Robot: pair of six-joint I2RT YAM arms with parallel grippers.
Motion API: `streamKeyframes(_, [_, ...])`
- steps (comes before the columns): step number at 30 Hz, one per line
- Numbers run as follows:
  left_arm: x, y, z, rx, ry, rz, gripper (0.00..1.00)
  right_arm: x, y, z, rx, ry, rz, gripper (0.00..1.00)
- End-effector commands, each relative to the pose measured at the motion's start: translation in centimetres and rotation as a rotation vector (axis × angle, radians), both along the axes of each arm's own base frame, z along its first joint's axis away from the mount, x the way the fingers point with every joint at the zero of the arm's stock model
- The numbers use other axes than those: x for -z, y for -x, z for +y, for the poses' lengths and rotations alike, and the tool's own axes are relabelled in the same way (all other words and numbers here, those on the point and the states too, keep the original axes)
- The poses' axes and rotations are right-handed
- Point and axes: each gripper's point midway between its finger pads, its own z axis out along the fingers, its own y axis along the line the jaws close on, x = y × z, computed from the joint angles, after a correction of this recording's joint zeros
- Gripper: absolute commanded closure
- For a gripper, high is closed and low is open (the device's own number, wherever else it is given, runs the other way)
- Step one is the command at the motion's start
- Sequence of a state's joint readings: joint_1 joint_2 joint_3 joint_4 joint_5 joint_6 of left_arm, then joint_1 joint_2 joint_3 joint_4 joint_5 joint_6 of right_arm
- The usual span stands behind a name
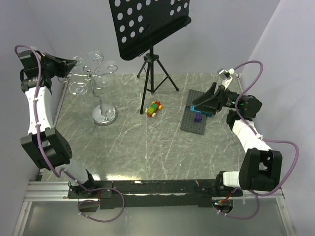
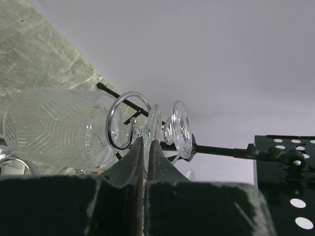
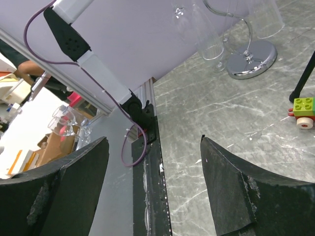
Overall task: Place the wine glass upside down on the wine glass rack
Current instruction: Turn the wine glass upside down at the wine rack.
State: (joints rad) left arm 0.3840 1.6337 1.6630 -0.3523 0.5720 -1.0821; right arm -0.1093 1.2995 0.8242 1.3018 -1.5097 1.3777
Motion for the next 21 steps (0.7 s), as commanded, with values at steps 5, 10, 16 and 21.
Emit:
streamKeyframes(5, [-2.4,-0.9,2.2,-0.115,-0.004,-0.087,0.99,2.9,3.2,-0.7,-0.149,0.246,-0.343,0.18])
streamKeyframes(10, [-2.7,-0.8,3.0,-0.147,-0.017,-0.096,0.99,3.0,3.1,-0.8,-0.148,0.245,-0.337,0.18])
streamKeyframes(16, [-2.9,-1.1,3.4,-0.129,0.007,-0.133,0.99,3.1,3.0,-0.8,-0.149,0.245,-0.338,0.18])
streamKeyframes(21, [-2.8,-1.8,3.5,-0.04,0.009,-0.134,0.99,3.2,3.1,-0.8,-0.15,0.248,-0.339,0.18])
